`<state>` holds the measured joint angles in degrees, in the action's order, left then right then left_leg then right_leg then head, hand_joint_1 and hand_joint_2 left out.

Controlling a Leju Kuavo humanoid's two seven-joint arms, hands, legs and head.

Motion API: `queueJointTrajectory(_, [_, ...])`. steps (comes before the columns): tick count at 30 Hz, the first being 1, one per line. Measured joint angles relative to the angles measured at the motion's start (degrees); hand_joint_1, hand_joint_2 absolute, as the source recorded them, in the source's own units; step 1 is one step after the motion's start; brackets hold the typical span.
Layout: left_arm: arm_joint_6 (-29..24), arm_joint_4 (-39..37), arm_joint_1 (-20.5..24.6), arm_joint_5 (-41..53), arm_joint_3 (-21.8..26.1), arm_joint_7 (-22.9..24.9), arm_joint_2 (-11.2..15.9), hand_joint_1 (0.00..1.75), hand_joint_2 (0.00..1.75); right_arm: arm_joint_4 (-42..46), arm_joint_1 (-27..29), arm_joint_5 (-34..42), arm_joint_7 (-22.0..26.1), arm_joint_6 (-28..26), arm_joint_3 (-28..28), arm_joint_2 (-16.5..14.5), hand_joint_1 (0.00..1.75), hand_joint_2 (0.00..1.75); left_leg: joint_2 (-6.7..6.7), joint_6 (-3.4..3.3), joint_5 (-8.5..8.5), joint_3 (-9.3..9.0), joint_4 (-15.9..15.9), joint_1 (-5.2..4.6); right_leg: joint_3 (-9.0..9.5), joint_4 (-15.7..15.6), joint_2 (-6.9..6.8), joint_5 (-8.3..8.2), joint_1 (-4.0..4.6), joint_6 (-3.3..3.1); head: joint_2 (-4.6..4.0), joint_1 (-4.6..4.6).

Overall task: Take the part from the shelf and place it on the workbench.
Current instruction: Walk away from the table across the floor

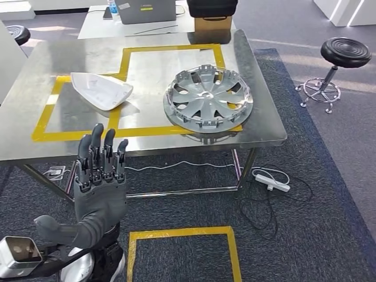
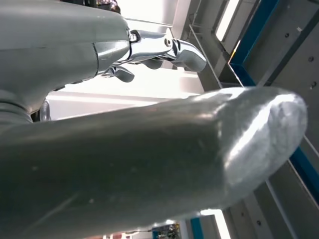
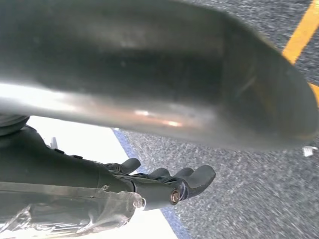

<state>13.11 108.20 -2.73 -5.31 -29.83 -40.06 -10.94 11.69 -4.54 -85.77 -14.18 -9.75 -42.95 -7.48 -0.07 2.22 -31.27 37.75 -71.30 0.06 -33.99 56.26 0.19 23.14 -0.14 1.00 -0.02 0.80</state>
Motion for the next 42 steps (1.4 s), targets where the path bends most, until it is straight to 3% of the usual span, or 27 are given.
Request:
queueJointTrajectory(2, [0.0,0.0,0.0,0.0,0.0,0.0,0.0,0.00,0.00,0.0,0.0,0.0,0.0,0.0,0.0,0.0,0.00,0.00,0.00,-0.35,2.64,-5.48,6.9,-0.02,-1.25,0.1,0.06,-1.07,0.06,0.26,-0.01,-0.01])
queueJointTrajectory(4, [0.1,0.0,0.1,0.0,0.0,0.0,-0.1,0.00,0.00,0.0,-0.1,0.0,0.0,0.0,0.0,0.0,0.00,0.00,-0.03,-0.93,2.64,-10.45,14.3,-0.12,-2.13,0.3,0.12,-2.08,0.23,0.72,-0.01,0.04])
queueJointTrajectory(5, [0.1,0.0,0.2,0.0,0.0,0.0,-0.1,0.00,0.00,0.0,0.0,-0.1,0.0,0.0,0.0,0.0,0.00,0.00,-0.05,-1.29,2.29,-11.46,16.2,-0.24,-2.42,0.3,0.12,-2.62,0.26,1.02,-0.01,0.04])
queueJointTrajectory(7, [0.1,0.1,0.1,0.1,0.0,0.0,-0.1,0.00,0.00,0.0,0.1,-0.1,0.0,0.0,-0.1,0.0,0.00,0.00,-0.03,-2.16,2.64,-10.99,16.8,-0.35,-2.77,0.1,0.11,-3.65,0.16,1.65,-0.01,0.02])
queueJointTrajectory(8, [0.1,0.1,0.1,0.2,0.0,0.0,-0.1,0.00,0.00,0.0,0.2,-0.1,0.0,0.0,-0.1,0.0,0.00,0.00,0.01,-2.58,3.12,-10.58,16.8,-0.31,-3.11,0.4,0.10,-3.23,0.08,1.95,-0.01,0.02])
queueJointTrajectory(10, [0.1,0.1,0.1,0.3,0.0,0.0,-0.1,0.00,0.00,0.0,0.5,-0.1,0.0,0.0,-0.2,0.0,0.00,0.00,0.09,-3.26,4.29,-9.48,16.8,-0.13,-4.61,4.1,0.10,0.75,0.00,2.50,-0.01,0.14])
queueJointTrajectory(12, [0.1,0.1,0.1,0.3,0.0,0.0,-0.2,0.00,0.00,0.0,0.5,-0.1,0.1,0.0,-0.2,0.0,0.00,0.00,0.11,-3.54,5.57,-7.93,16.8,-0.13,-6.76,11.8,0.09,6.50,-0.05,2.95,-0.01,0.26])
queueJointTrajectory(13, [0.1,0.1,0.0,0.3,0.0,0.0,-0.2,0.00,0.00,0.0,0.5,-0.1,0.1,0.0,-0.2,0.0,0.00,0.00,0.11,-3.55,6.23,-7.06,16.8,-0.15,-7.31,15.2,0.09,7.86,-0.06,3.08,-0.01,0.26])
queueJointTrajectory(14, [0.1,0.1,0.0,0.3,0.0,0.0,-0.1,0.00,0.00,0.0,0.5,-0.2,0.2,0.0,-0.2,0.0,0.00,0.00,0.11,-3.51,6.88,-6.20,16.7,-0.16,-7.00,16.9,0.09,7.83,-0.05,3.13,-0.01,0.25])
queueJointTrajectory(16, [0.2,0.1,0.0,0.3,0.0,0.0,-0.1,0.00,0.00,0.0,0.4,-0.2,0.2,0.0,-0.2,0.0,0.00,0.00,0.08,-3.27,8.02,-4.63,16.5,-0.12,-3.20,14.1,0.08,5.23,-0.08,3.08,-0.01,0.25])
queueJointTrajectory(17, [0.2,0.1,0.0,0.3,0.0,0.0,-0.1,0.00,0.00,0.0,0.4,-0.2,0.2,0.0,-0.2,0.0,0.00,0.00,0.05,-3.06,8.51,-3.97,16.3,-0.12,0.03,10.1,0.09,4.44,-0.10,3.01,-0.01,0.26])
queueJointTrajectory(19, [0.3,0.1,0.0,0.3,0.0,0.0,-0.2,0.00,0.00,0.0,0.1,-0.3,0.2,0.0,-0.2,0.0,0.00,0.00,0.02,-2.49,9.35,-3.02,15.9,-0.24,5.35,2.2,0.25,4.80,-0.02,2.64,-0.01,0.18])
queueJointTrajectory(20, [0.3,0.1,0.0,0.2,0.0,0.0,-0.2,0.00,0.00,0.0,0.0,-0.3,0.3,0.0,-0.2,0.0,0.00,0.00,0.04,-2.18,9.76,-2.77,15.8,-0.31,6.49,0.1,0.34,5.38,0.07,2.33,0.00,0.16])
queueJointTrajectory(22, [0.4,0.1,0.0,0.1,0.0,0.0,-0.2,0.00,0.00,0.0,0.0,-0.4,0.3,0.0,-0.2,0.0,0.00,0.00,0.06,-1.54,10.49,-2.54,15.8,-0.32,6.11,-0.4,0.36,5.16,0.13,1.43,0.00,0.13])
queueJointTrajectory(23, [0.4,0.1,0.0,0.0,0.0,0.0,-0.2,0.00,0.00,0.0,0.0,-0.4,0.3,0.0,-0.2,0.0,0.00,0.00,0.05,-1.19,10.08,-2.27,15.5,-0.26,5.78,-0.3,0.27,4.76,0.09,0.93,0.00,0.13])
queueJointTrajectory(25, [0.4,0.1,-0.1,0.0,0.0,0.0,-0.2,0.00,0.00,0.0,-0.1,-0.4,0.3,0.0,-0.3,0.0,0.00,0.00,0.03,-0.54,6.40,-0.85,12.2,-0.17,4.91,-0.5,0.07,3.64,-0.06,0.05,-0.01,-0.07])
queueJointTrajectory(27, [0.2,0.1,-0.2,0.1,0.0,0.0,-0.2,0.00,0.00,0.0,-0.1,-0.5,0.3,0.0,-0.3,0.0,0.00,0.00,0.02,-0.10,0.91,1.65,4.7,-0.12,3.60,-0.4,0.01,2.57,-0.05,-0.32,-0.01,-0.24])
queueJointTrajectory(28, [-0.3,0.1,-0.2,0.2,0.0,0.0,-0.2,0.00,0.00,0.0,0.0,-0.5,0.3,0.0,-0.4,0.0,0.00,0.00,0.02,0.01,-0.60,2.60,1.2,-0.10,2.86,-0.4,0.00,2.07,-0.03,-0.34,-0.01,-0.25])
queueJointTrajectory(29, [-1.0,0.1,-0.3,0.4,0.0,0.0,-0.1,0.00,0.00,0.0,0.1,-0.6,0.3,0.0,-0.5,0.0,0.00,0.00,0.02,0.03,-0.84,2.82,-0.8,-0.10,2.17,-0.3,-0.01,1.62,-0.02,-0.31,-0.01,-0.25])
queueJointTrajectory(30, [-1.7,0.1,-0.4,0.6,0.1,0.0,-0.1,0.00,0.00,0.0,0.1,-0.6,0.3,0.0,-0.6,0.0,0.00,0.00,0.02,-0.03,0.05,1.96,-0.7,-0.10,1.55,-0.3,-0.02,1.16,-0.01,-0.23,-0.01,-0.25])
queueJointTrajectory(31, [-2.4,0.1,-0.5,0.7,0.1,0.0,-0.1,0.00,0.00,0.0,0.1,-0.6,0.3,0.0,-0.7,0.0,0.00,0.00,0.03,-0.18,1.51,-0.03,1.6,-0.11,1.03,-0.3,-0.01,0.75,-0.01,-0.10,-0.01,-0.25])
queueJointTrajectory(33, [-3.1,0.1,-0.5,0.7,0.1,0.0,-0.1,0.00,0.00,0.0,0.1,-0.7,0.3,0.0,-0.8,0.0,0.00,0.00,0.02,-0.61,3.68,-5.90,9.6,-0.14,0.31,-0.1,0.05,0.11,0.08,0.27,-0.01,-0.27])
queueJointTrajectory(35, [-3.8,-0.3,-0.5,0.5,0.1,0.0,0.0,0.00,0.00,0.0,0.1,-0.6,0.3,-0.1,-0.9,0.0,0.00,0.00,0.00,-1.20,3.73,-9.55,15.2,-0.22,-0.22,0.2,0.07,-0.43,0.29,0.83,-0.01,-0.25])
queueJointTrajectory(37, [-4.7,-1.9,-0.6,0.4,0.2,0.1,0.1,0.00,0.00,0.0,0.1,-0.6,0.3,-0.2,-1.1,0.0,0.00,0.00,-0.04,-1.94,3.57,-9.73,16.4,-0.26,-0.66,0.3,0.01,-0.95,0.33,1.46,-0.01,-0.24])
queueJointTrajectory(39, [-5.2,-3.8,-0.8,0.4,0.4,0.1,0.3,0.00,0.00,0.0,0.2,-0.6,0.3,-0.3,-1.2,0.0,0.00,0.00,-0.01,-2.74,4.01,-9.32,16.4,-0.13,-1.51,1.6,-0.01,-0.08,0.20,2.05,-0.01,-0.08])
queueJointTrajectory(40, [-5.2,-4.5,-0.8,0.4,0.4,0.1,0.4,0.00,0.00,0.0,0.3,-0.6,0.3,-0.3,-1.2,0.0,0.00,0.00,0.04,-3.11,4.28,-9.14,16.5,-0.02,-2.51,3.8,0.00,1.40,0.14,2.36,-0.01,0.05])
queueJointTrajectory(42, [-5.2,-5.6,-0.8,0.5,0.5,0.1,0.5,0.00,0.00,0.0,0.4,-0.6,0.4,-0.4,-1.2,0.0,0.00,0.00,0.10,-3.47,4.68,-8.68,16.4,-0.02,-5.65,11.4,0.00,5.60,0.05,2.92,-0.01,0.32])
